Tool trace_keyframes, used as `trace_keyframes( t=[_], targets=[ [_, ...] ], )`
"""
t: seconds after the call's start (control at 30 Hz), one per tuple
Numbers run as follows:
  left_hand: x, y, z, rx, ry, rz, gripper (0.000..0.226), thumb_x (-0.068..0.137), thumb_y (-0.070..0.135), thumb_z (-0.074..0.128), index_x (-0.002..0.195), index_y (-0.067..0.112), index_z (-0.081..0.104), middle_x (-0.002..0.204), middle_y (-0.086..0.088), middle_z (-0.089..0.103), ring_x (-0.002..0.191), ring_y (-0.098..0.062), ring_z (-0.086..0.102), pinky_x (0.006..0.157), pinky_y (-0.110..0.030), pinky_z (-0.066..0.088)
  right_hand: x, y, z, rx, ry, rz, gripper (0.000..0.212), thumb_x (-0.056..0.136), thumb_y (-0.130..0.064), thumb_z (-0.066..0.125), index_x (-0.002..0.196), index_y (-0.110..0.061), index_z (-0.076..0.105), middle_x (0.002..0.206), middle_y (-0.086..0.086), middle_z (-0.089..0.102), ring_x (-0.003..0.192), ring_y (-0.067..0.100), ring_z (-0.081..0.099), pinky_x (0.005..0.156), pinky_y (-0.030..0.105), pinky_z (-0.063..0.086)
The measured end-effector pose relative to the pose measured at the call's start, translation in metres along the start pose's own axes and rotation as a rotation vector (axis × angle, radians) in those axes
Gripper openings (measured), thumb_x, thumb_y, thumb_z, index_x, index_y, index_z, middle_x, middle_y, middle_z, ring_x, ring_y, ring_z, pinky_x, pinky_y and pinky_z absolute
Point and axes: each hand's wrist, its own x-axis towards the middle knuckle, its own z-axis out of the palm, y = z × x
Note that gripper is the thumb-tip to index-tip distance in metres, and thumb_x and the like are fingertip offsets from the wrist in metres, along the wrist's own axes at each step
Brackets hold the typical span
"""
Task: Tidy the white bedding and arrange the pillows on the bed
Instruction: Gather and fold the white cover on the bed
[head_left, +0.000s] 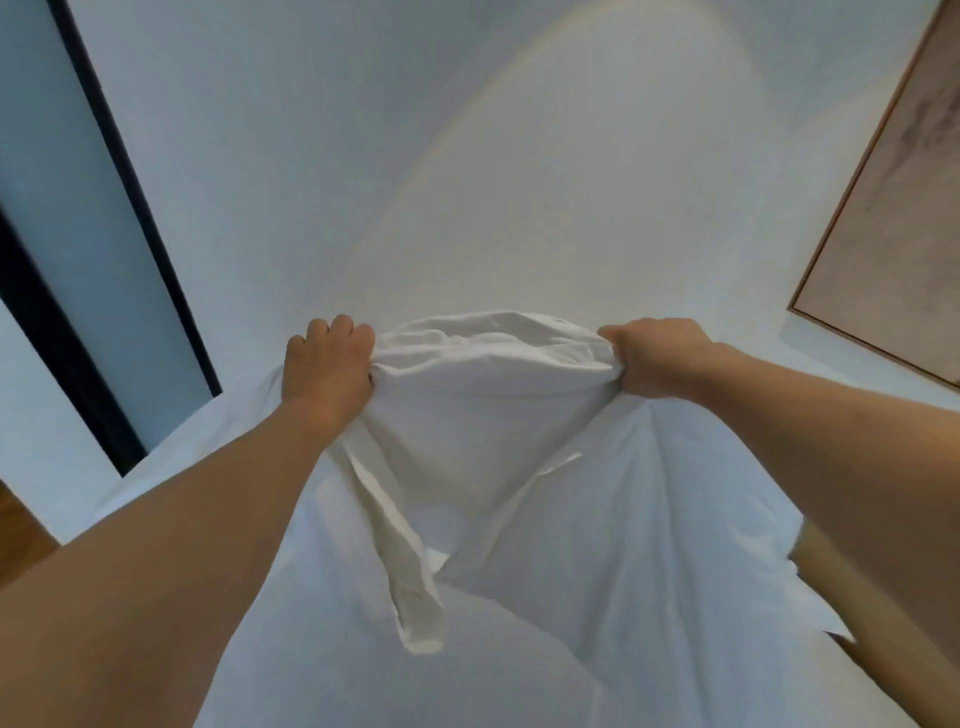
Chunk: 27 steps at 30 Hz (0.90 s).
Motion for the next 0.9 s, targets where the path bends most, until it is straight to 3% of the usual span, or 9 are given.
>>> trace_keyframes(
  t=[0.1,0.23,0.37,0.47,0.57,0.6,0.67,0.73,0.9],
  targets=[
    [-0.005,-0.004,0.001,0.018,0.114,0.179,0.024,0.073,0.0,0.059,0.092,0.013,0.054,0.091,-0.01,0.054,0.078,-0.031,0.049,0.063,-0.037,0.036,-0.014,0.008,0.012,-0.041,0.041,-0.02,0.033,0.077,-0.016,0.058,0.108,-0.024,0.05,0.097,0.001,0.058,0.089,0.027,0.062,0.062,0.029,0.038],
    [-0.042,0.009,0.027,0.007,0.09,0.435,0.036,0.051,-0.011,0.06,0.079,0.01,0.049,0.074,-0.012,0.047,0.06,-0.029,0.043,0.048,-0.033,0.028,-0.044,0.006,0.087,-0.095,0.11,-0.107,0.038,0.079,-0.01,0.056,0.114,-0.023,0.052,0.095,0.004,0.057,0.082,0.03,0.062,0.057,0.03,0.033],
    [-0.127,0.054,0.113,-0.092,-0.035,0.628,0.031,0.049,-0.007,0.048,0.074,0.011,0.05,0.069,-0.01,0.047,0.053,-0.028,0.044,0.044,-0.03,0.024,-0.095,-0.019,0.217,-0.107,0.063,-0.21,0.042,0.055,0.001,0.076,0.09,-0.018,0.062,0.067,0.004,0.053,0.048,0.026,0.051,0.044,0.027,0.037],
    [-0.237,0.099,0.219,-0.146,-0.269,0.659,0.036,0.049,-0.005,0.052,0.079,0.014,0.054,0.072,-0.006,0.05,0.055,-0.028,0.048,0.046,-0.03,0.026,-0.151,-0.055,0.346,-0.088,-0.038,-0.206,0.051,0.039,0.005,0.078,0.081,-0.015,0.06,0.064,0.006,0.049,0.047,0.027,0.049,0.047,0.033,0.035],
    [-0.371,0.137,0.319,-0.172,-0.633,0.689,0.048,0.041,0.001,0.069,0.086,0.013,0.059,0.078,-0.005,0.052,0.059,-0.026,0.052,0.047,-0.03,0.032,-0.223,-0.111,0.474,-0.007,-0.278,-0.114,0.069,0.02,0.003,0.081,0.084,-0.007,0.056,0.069,0.016,0.05,0.055,0.034,0.054,0.058,0.052,0.049],
    [-0.412,0.147,0.342,-0.157,-0.743,0.695,0.05,0.043,0.006,0.071,0.092,0.011,0.062,0.084,-0.007,0.053,0.064,-0.026,0.055,0.05,-0.031,0.038,-0.248,-0.134,0.505,0.017,-0.395,-0.075,0.071,0.023,-0.003,0.085,0.088,-0.003,0.058,0.076,0.019,0.053,0.063,0.038,0.057,0.065,0.055,0.051],
    [-0.474,0.158,0.373,-0.112,-0.997,0.599,0.052,0.07,0.013,0.062,0.121,0.01,0.055,0.115,-0.011,0.049,0.099,-0.029,0.056,0.08,-0.037,0.044,-0.29,-0.179,0.545,0.014,-0.736,-0.022,0.063,0.062,-0.024,0.079,0.117,-0.006,0.055,0.114,0.021,0.054,0.102,0.041,0.057,0.094,0.052,0.043],
    [-0.513,0.161,0.389,-0.127,-1.26,0.444,0.05,0.085,0.013,0.047,0.135,0.016,0.041,0.134,-0.008,0.038,0.121,-0.028,0.042,0.104,-0.039,0.032,-0.323,-0.221,0.571,0.103,-1.002,0.025,0.053,0.087,-0.03,0.053,0.136,-0.014,0.04,0.136,0.012,0.041,0.124,0.031,0.045,0.104,0.044,0.032],
    [-0.556,0.105,0.374,-0.155,-1.327,0.126,0.053,0.086,0.018,0.046,0.138,0.026,0.037,0.141,-0.002,0.036,0.124,-0.023,0.042,0.109,-0.037,0.029,-0.331,-0.3,0.559,0.522,-1.217,0.15,0.054,0.093,-0.031,0.044,0.144,-0.015,0.034,0.143,0.01,0.038,0.128,0.03,0.043,0.104,0.04,0.038]
  ],
)
